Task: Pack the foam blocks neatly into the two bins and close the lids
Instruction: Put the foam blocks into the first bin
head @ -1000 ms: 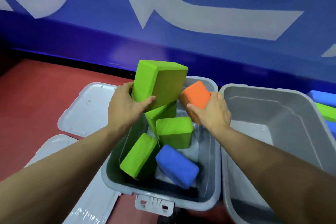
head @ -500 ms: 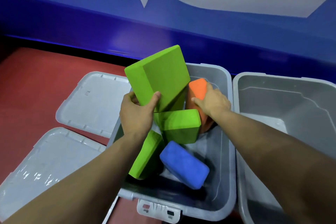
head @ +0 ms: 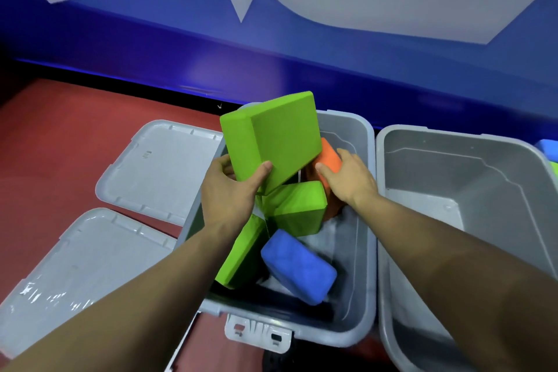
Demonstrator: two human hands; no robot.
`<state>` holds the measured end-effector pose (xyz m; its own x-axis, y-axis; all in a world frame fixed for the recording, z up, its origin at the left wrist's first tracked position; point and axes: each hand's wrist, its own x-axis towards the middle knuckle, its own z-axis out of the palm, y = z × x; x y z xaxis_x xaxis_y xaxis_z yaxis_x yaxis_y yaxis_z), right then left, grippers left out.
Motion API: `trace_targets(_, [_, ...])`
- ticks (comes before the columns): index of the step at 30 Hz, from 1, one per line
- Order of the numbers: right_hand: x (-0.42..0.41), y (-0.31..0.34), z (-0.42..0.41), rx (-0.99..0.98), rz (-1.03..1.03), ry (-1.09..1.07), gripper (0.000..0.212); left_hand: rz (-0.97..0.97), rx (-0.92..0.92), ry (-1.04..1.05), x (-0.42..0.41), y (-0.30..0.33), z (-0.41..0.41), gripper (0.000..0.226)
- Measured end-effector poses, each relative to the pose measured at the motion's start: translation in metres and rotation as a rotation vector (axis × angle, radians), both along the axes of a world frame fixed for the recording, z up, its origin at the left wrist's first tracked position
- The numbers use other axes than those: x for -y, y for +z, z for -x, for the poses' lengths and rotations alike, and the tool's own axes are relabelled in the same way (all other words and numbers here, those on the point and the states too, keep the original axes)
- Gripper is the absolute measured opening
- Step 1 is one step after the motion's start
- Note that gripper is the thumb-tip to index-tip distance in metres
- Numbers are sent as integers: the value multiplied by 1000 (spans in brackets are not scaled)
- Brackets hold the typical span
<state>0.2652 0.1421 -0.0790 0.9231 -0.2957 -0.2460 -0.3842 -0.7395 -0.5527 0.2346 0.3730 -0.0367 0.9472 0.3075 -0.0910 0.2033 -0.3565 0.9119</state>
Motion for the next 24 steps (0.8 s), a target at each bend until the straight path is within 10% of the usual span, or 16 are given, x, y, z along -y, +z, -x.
trace_targets(7, [4, 60, 56, 222, -609, -86, 69, 259, -79, -10, 13, 29, 43, 62])
trace_targets(10, [15, 88, 80, 212, -651, -150, 104, 426, -75, 6, 10, 41, 62, 42])
trace_targets(24, [38, 114, 164, 227, -871, -270, 67, 465, -395, -247, 5, 21, 79, 35])
